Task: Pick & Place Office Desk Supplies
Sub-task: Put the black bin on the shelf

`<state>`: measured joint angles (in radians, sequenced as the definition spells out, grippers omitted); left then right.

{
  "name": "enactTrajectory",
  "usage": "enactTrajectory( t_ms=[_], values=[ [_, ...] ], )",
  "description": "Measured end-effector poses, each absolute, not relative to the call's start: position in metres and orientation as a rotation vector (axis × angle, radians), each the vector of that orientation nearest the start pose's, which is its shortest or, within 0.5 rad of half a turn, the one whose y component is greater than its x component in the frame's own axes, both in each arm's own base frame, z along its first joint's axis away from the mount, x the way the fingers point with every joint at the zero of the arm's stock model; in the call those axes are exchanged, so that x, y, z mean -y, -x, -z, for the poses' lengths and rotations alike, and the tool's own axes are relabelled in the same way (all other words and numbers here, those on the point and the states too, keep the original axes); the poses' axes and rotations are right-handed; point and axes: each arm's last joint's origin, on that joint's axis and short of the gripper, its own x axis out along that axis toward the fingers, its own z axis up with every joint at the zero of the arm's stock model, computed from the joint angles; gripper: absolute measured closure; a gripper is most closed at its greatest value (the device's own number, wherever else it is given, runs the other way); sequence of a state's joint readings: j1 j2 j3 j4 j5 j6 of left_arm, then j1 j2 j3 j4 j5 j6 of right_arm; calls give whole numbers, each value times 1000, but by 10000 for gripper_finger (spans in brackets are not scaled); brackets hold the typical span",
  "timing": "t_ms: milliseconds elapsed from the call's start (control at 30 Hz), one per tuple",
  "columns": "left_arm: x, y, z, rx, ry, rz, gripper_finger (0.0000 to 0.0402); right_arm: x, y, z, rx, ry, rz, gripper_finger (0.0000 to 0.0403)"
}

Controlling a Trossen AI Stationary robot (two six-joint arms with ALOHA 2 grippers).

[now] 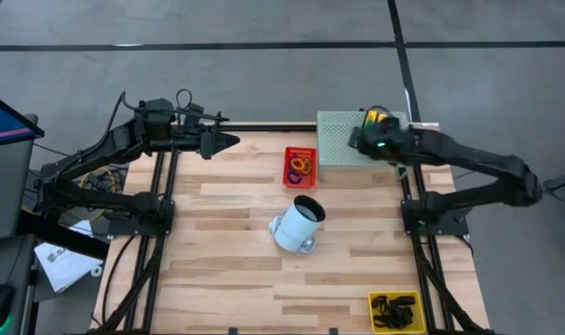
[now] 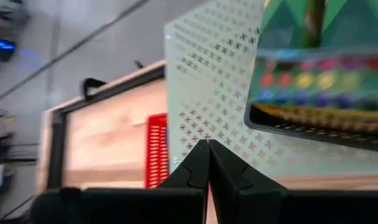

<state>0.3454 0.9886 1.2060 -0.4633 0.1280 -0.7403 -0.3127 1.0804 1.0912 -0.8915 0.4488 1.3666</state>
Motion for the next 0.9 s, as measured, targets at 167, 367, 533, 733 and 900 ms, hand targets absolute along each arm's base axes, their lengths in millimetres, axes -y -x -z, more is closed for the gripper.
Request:
enactTrajectory(
  t_ms=[167, 367, 533, 733, 900],
  values=[
    [-62, -185, -412, -153, 796, -284, 308, 75, -222, -318, -280, -1089, 1259, 402],
    [-62, -185, -412, -159, 797, -268, 308, 90, -248, -315, -367, -999, 1382, 403],
    [-61, -185, -412, -169, 801, -238, 308, 99, -265, -306, -428, -960, 1452, 403],
    [-60, -185, -412, -173, 804, -229, 308, 99, -282, -290, -508, -920, 1492, 403],
    [-60, -185, -412, -179, 808, -209, 308, 97, -282, -286, -541, -872, 1545, 403]
  ],
)
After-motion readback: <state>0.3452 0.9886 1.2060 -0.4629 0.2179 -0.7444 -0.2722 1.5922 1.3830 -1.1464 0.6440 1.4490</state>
